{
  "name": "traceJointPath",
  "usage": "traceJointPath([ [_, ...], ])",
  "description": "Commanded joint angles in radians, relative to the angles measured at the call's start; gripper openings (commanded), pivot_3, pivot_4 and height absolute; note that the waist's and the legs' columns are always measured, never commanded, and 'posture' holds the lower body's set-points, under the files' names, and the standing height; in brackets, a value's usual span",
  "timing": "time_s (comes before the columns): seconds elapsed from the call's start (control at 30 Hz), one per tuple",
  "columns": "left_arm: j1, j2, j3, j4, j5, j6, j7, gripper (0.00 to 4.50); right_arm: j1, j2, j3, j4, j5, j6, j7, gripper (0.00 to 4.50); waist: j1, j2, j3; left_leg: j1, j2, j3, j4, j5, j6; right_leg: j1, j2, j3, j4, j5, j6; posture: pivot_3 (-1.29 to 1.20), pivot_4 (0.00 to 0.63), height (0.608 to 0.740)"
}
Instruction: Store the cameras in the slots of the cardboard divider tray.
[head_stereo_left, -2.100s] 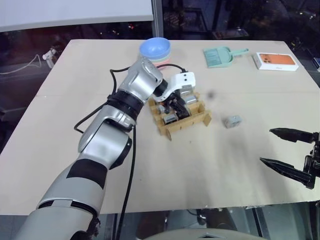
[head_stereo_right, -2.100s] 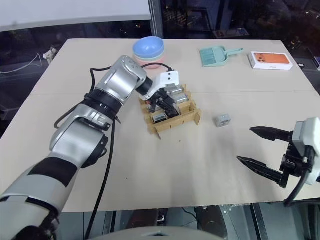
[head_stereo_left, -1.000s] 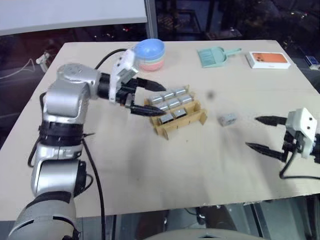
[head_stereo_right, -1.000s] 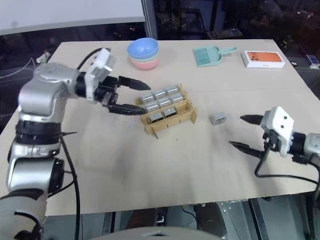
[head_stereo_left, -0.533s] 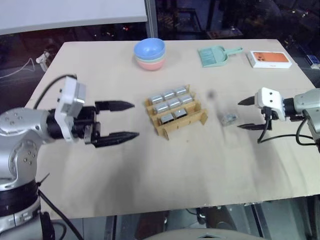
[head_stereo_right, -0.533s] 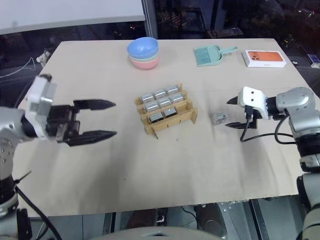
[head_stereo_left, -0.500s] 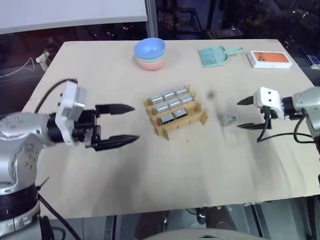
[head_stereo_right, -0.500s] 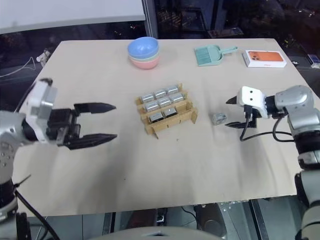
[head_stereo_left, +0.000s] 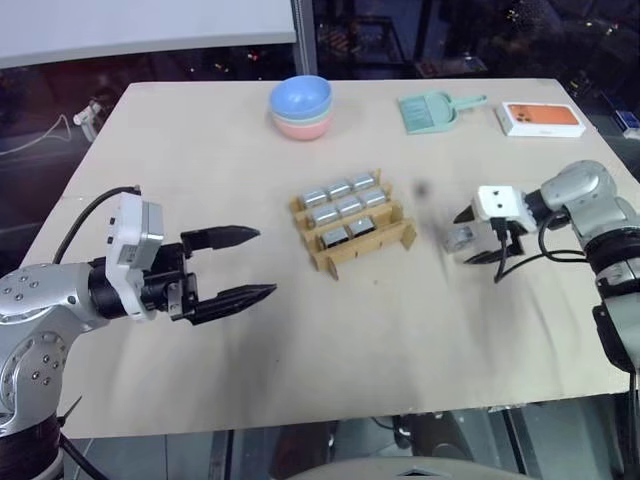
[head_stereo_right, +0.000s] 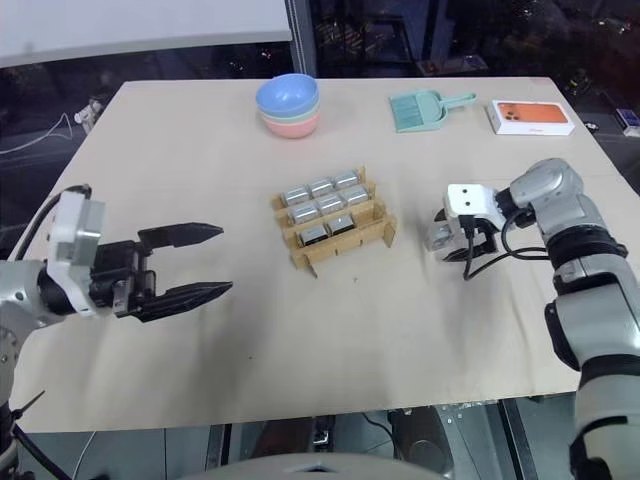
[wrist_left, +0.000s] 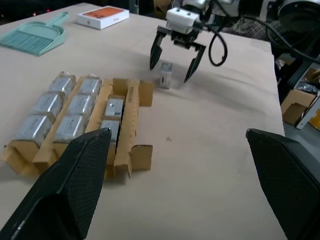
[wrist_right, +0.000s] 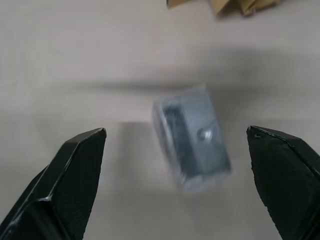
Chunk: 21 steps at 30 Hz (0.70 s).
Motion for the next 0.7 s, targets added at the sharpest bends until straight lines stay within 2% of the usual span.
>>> traceJointPath([
  [0.03, 0.017, 0.026, 0.016, -0.035, -0.037, -0.017, 0.014, 4.5, -0.042, -0.01, -0.024, 0.014, -0.001, -0.033, 0.035, 3.15, 0.001, 0.0, 0.0, 0.0, 0.0, 0.0, 0.0, 0.0, 0.0, 0.0, 0.0, 0.0, 0.0, 0.0, 0.0, 0.0, 0.15, 0.74],
  [0.2, 0.021, 0.042, 0.013, -0.037, -0.059, -0.02, 0.033, 4.5, -0.046, -0.024, -0.032, 0.012, 0.008, -0.03, 0.067, 0.78, 0.001, 0.0, 0.0, 0.0, 0.0, 0.0, 0.0, 0.0, 0.0, 0.0, 0.0, 0.0, 0.0, 0.0, -0.001, 0.0, 0.15, 0.74],
  [0.37, 0.001, 0.058, -0.003, -0.026, -0.078, -0.017, 0.045, 4.5, -0.059, -0.019, -0.041, -0.011, 0.022, -0.032, 0.076, 0.72, 0.001, 0.001, 0.0, 0.0, 0.0, 0.0, 0.0, 0.0, 0.0, 0.0, 0.0, 0.0, 0.0, 0.0, -0.001, 0.0, 0.15, 0.74],
  [0.57, -0.011, 0.088, -0.011, 0.0, -0.08, -0.024, 0.048, 4.5, -0.133, 0.053, -0.059, -0.123, 0.08, -0.009, 0.074, 0.72, -0.014, 0.004, 0.003, 0.0, 0.0, 0.001, 0.0, 0.0, 0.0, -0.001, 0.0, 0.001, 0.001, 0.0, 0.001, 0.0, 0.15, 0.74],
  [0.7, -0.016, 0.104, -0.008, 0.013, -0.079, -0.031, 0.044, 4.5, -0.203, 0.108, -0.041, -0.142, 0.061, -0.083, 0.033, 0.72, -0.021, 0.005, 0.003, 0.0, 0.0, 0.001, -0.002, 0.0, 0.0, -0.002, 0.0, 0.0, 0.002, 0.001, 0.001, 0.0, 0.15, 0.74],
])
